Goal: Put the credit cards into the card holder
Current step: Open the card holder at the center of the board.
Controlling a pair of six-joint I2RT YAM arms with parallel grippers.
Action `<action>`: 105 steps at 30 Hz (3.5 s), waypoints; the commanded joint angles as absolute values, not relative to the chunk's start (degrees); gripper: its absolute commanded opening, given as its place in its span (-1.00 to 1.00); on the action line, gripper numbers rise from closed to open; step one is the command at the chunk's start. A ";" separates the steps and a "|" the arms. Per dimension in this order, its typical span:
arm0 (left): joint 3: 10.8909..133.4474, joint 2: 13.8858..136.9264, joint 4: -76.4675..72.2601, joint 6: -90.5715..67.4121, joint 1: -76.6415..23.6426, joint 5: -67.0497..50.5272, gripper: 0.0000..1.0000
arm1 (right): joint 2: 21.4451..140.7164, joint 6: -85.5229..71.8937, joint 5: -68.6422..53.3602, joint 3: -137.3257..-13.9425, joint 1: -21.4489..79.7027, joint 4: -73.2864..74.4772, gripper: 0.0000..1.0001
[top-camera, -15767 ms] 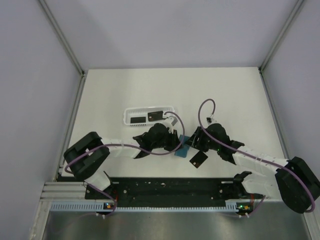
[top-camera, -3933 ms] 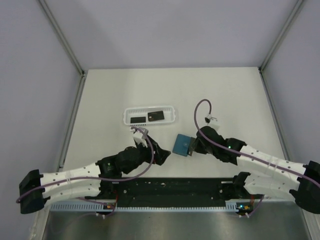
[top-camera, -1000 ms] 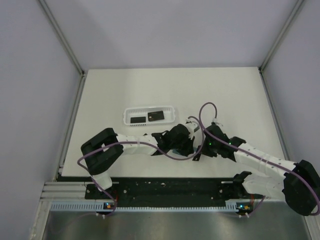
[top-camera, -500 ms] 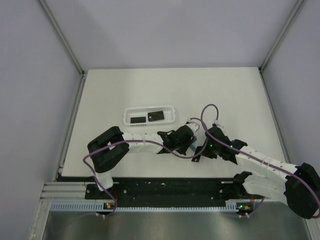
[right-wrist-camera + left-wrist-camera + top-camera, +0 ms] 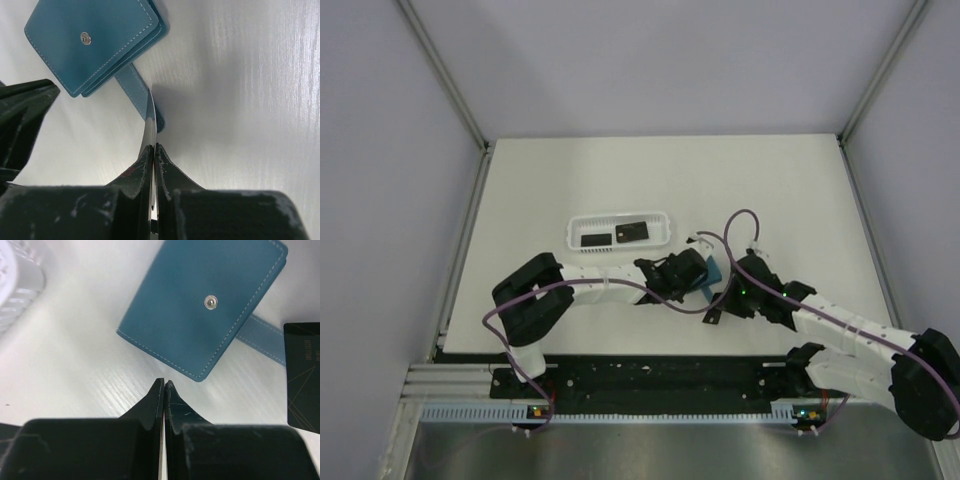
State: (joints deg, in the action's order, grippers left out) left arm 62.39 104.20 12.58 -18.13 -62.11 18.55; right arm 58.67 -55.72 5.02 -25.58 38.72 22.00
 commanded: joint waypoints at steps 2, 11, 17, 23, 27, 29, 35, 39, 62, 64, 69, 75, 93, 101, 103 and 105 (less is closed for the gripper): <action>66.36 97.48 11.96 -16.08 -60.65 23.38 -1.00 | 57.83 -55.46 6.68 -22.77 37.62 25.84 -1.00; 67.41 99.39 2.47 -18.37 -50.89 12.75 -1.00 | 53.88 -56.08 7.73 -21.53 36.21 29.88 -1.00; 72.33 105.90 1.85 -18.10 -50.89 9.33 -1.00 | 49.75 -55.46 6.95 -20.83 34.28 31.81 -1.00; 70.93 108.63 1.06 -18.89 -50.89 3.09 -1.00 | 46.32 -54.23 6.94 -21.18 33.49 33.39 -1.00; 68.13 109.16 0.79 -20.30 -51.06 1.41 -1.00 | 46.23 -52.91 6.86 -22.06 32.87 34.01 -1.00; 65.93 108.37 0.53 -21.00 -51.15 1.23 -1.00 | 46.84 -52.47 7.03 -22.41 32.52 34.19 -1.00; 58.46 105.21 -3.07 -24.43 -51.76 0.88 -1.00 | 48.69 -50.63 7.91 -24.25 31.64 34.10 -1.00; 52.22 102.75 -5.53 -27.33 -53.87 1.58 -1.00 | 49.39 -48.61 7.65 -25.66 30.41 34.10 -1.00; 56.76 95.44 -2.37 -24.27 -50.54 5.98 -1.00 | 56.15 -42.36 -4.22 -34.01 23.47 29.62 -1.00; 58.79 98.42 -2.20 -23.47 -50.54 5.19 -1.00 | 58.09 -43.06 -4.04 -34.54 22.86 29.36 -1.00; 62.22 103.79 -2.11 -23.03 -50.54 2.99 -1.00 | 62.04 -44.03 -3.25 -35.42 22.50 28.57 -1.00; 62.84 106.61 -2.20 -23.03 -50.54 1.85 -1.00 | 65.65 -43.33 -6.59 -36.21 22.41 25.23 -1.00; 50.12 100.82 -5.36 -27.06 -53.88 -1.68 -1.00 | 73.04 -39.72 -19.86 -35.95 22.59 15.03 -1.00; 37.19 92.21 -8.00 -34.80 -54.93 1.66 -1.00 | 69.35 -39.99 -20.65 -34.19 24.78 15.21 -1.00; 36.30 91.06 -7.21 -35.77 -55.28 3.07 -1.00 | 68.03 -39.90 -21.18 -33.66 25.22 14.94 -1.00; 35.77 89.83 -6.33 -36.21 -55.28 4.12 -1.00 | 67.33 -39.90 -21.71 -33.05 25.40 14.68 -1.00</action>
